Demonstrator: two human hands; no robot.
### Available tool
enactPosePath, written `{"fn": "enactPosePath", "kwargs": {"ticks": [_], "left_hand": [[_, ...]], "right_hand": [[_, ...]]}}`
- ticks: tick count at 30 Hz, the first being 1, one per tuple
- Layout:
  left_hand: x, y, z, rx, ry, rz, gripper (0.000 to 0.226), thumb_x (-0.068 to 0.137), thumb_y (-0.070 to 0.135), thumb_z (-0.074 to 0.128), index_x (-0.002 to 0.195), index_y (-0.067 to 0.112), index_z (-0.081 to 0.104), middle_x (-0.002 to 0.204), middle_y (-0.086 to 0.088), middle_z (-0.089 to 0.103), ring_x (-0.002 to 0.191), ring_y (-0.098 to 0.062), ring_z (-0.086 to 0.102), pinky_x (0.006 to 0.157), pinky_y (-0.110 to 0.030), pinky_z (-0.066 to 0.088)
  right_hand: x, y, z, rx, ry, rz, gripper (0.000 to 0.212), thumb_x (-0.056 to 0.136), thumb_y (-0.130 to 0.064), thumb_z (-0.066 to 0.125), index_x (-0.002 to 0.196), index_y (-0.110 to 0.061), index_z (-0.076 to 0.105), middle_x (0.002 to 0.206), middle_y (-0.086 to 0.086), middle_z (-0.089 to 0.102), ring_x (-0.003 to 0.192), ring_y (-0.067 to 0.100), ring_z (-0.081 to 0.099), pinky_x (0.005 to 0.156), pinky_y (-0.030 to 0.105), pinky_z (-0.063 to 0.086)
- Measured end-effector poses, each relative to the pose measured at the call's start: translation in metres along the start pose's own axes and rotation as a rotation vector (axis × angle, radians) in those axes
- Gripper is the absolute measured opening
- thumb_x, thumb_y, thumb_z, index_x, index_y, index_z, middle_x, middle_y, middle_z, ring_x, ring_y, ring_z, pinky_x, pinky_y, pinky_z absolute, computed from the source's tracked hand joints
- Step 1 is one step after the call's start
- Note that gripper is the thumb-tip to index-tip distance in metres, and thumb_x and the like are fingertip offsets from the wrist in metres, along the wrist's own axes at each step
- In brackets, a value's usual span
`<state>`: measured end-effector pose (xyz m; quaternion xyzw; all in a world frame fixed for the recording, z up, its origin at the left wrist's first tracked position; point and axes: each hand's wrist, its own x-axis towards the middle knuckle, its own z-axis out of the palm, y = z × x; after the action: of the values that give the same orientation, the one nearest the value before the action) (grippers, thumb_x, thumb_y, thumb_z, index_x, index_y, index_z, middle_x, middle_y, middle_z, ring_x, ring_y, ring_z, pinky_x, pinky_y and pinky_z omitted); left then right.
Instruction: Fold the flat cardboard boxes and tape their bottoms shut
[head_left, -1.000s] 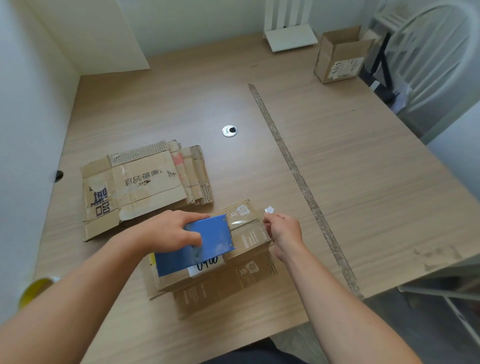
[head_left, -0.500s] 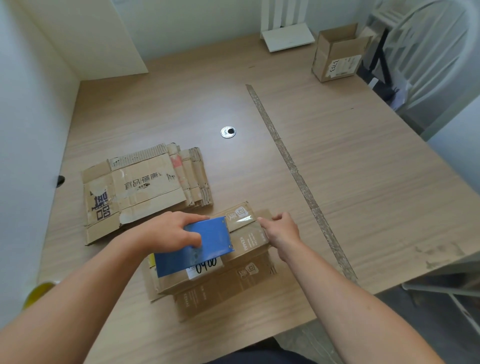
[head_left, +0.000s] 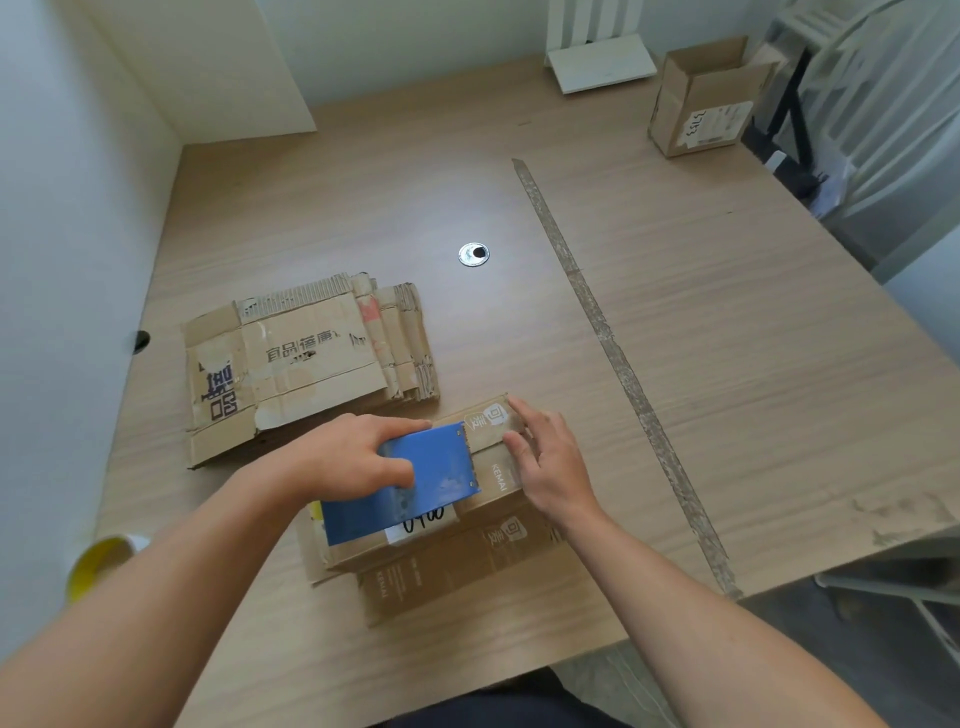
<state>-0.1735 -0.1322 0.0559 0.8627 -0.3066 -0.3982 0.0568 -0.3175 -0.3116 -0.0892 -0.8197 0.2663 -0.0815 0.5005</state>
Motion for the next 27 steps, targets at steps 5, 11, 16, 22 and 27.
{"fn": "enactPosePath", "kwargs": {"ticks": [5,11,16,22,27], "left_hand": [[0.000,-0.003,-0.001,-0.006,-0.001,-0.001,0.073,0.067,0.052,0.051,0.139,0.056,0.039,0.116,0.009,0.060,0.096,-0.007,0.056,0.080,-0.029,0.051],[-0.010,-0.009,-0.008,-0.034,0.001,0.020,0.073,0.066,0.054,0.052,0.138,0.059,0.038,0.117,0.015,0.060,0.097,-0.005,0.058,0.081,-0.027,0.051],[-0.023,-0.026,-0.016,-0.092,-0.017,0.007,0.065,0.065,0.053,0.054,0.128,0.063,0.043,0.114,0.022,0.062,0.098,-0.004,0.060,0.087,-0.031,0.051],[-0.036,-0.048,-0.021,-0.100,-0.049,-0.009,0.059,0.064,0.052,0.054,0.120,0.067,0.047,0.110,0.027,0.062,0.096,-0.001,0.061,0.088,-0.028,0.049],[-0.053,-0.082,-0.024,-0.129,-0.087,-0.046,0.057,0.064,0.050,0.055,0.114,0.075,0.048,0.106,0.033,0.064,0.095,0.006,0.060,0.089,-0.024,0.047]], "right_hand": [[0.006,0.014,0.011,-0.034,-0.004,-0.041,0.044,0.093,-0.057,0.049,0.137,-0.052,0.049,0.117,-0.011,0.040,0.117,0.013,0.045,0.106,0.041,0.041],[0.007,0.015,0.015,-0.027,0.045,-0.051,0.052,0.087,-0.078,0.033,0.135,-0.060,0.042,0.118,-0.012,0.049,0.116,0.014,0.051,0.104,0.045,0.043],[0.007,0.015,0.016,0.013,0.073,-0.041,0.051,0.091,-0.070,0.033,0.134,-0.052,0.054,0.114,-0.010,0.053,0.112,0.014,0.054,0.102,0.042,0.045],[0.007,0.012,0.014,0.013,0.078,-0.044,0.036,0.098,-0.042,0.048,0.133,-0.043,0.059,0.112,-0.010,0.054,0.108,0.011,0.055,0.098,0.034,0.046],[0.007,0.012,0.012,0.015,0.048,-0.047,0.036,0.101,-0.028,0.055,0.134,-0.043,0.057,0.114,-0.009,0.055,0.107,0.008,0.055,0.090,0.013,0.037]]}}
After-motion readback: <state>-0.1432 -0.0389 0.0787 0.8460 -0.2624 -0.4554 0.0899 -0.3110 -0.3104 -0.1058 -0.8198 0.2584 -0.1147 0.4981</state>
